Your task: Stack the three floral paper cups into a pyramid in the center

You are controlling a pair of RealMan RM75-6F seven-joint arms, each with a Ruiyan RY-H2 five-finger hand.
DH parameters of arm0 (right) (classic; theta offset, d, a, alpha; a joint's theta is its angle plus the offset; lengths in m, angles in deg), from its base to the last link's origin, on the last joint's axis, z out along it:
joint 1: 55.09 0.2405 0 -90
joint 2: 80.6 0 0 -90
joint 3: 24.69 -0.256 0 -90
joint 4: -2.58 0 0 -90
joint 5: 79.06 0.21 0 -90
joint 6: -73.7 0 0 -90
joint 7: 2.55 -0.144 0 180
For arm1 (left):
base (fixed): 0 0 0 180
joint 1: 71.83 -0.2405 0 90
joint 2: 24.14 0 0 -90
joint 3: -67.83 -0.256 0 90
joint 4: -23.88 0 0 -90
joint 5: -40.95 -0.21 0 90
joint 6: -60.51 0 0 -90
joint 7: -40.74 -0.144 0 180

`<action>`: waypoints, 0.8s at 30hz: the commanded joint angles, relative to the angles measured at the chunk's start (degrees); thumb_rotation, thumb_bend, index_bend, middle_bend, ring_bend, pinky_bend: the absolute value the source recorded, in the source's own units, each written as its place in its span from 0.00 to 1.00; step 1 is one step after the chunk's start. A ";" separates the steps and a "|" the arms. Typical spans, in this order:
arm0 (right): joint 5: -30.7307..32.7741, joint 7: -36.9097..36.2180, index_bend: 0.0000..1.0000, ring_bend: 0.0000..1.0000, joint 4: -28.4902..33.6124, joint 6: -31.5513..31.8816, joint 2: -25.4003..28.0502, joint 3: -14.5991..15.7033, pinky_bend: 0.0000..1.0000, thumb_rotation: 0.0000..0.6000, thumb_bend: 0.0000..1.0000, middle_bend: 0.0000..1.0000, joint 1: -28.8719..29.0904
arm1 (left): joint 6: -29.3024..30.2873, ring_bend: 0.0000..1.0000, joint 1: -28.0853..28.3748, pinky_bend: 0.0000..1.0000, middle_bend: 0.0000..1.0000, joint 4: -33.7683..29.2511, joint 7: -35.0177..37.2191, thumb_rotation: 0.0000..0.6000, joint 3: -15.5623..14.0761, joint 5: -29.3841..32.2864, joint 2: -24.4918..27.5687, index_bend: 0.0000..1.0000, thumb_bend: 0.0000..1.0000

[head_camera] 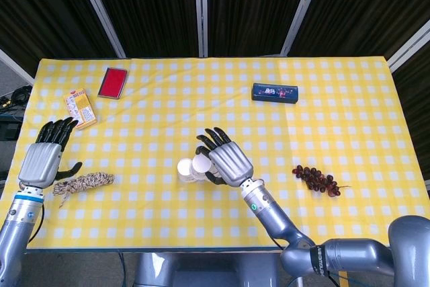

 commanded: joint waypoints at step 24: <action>-7.82 -4.94 0.21 0.00 0.84 13.08 14.21 4.50 0.00 1.00 0.18 0.01 -12.22 | 0.35 0.00 -0.46 0.00 0.00 0.88 -0.65 1.00 -0.14 -0.01 -0.56 0.00 0.28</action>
